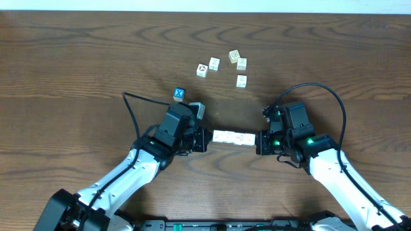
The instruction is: Lift 4 blocks
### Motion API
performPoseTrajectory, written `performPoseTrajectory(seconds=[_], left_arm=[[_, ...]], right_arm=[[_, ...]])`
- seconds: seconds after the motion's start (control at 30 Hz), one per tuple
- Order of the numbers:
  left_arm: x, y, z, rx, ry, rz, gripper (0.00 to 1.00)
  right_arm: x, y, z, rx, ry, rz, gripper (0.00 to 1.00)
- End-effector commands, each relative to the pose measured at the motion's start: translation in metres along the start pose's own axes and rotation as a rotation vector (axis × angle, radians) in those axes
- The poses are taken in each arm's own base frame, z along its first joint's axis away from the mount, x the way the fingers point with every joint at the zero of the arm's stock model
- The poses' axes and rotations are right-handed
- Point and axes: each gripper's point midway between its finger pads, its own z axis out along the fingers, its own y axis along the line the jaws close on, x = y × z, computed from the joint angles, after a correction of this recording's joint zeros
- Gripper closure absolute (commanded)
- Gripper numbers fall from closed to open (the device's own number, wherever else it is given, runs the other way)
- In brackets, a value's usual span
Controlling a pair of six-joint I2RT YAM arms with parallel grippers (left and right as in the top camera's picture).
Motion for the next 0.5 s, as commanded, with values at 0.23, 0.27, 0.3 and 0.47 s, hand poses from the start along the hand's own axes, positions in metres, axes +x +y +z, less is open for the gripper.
performPoseTrajectory(seconds=[0.23, 0.27, 0.3, 0.47], left_arm=[[0.002, -0.035, -0.004, 0.137, 0.033, 0.039, 0.93], [0.002, -0.035, -0.004, 0.137, 0.033, 0.039, 0.93], [0.002, -0.035, -0.004, 0.137, 0.033, 0.038, 0.93], [0.002, -0.035, -0.004, 0.137, 0.033, 0.038, 0.92]], right_arm=[[-0.002, 0.058, -0.021, -0.225, 0.005, -0.087, 0.99], [-0.002, 0.059, -0.022, -0.227, 0.001, -0.089, 0.99], [-0.003, 0.059, -0.023, -0.228, -0.003, -0.091, 0.99], [-0.002, 0.060, -0.026, -0.228, -0.008, -0.093, 0.99]])
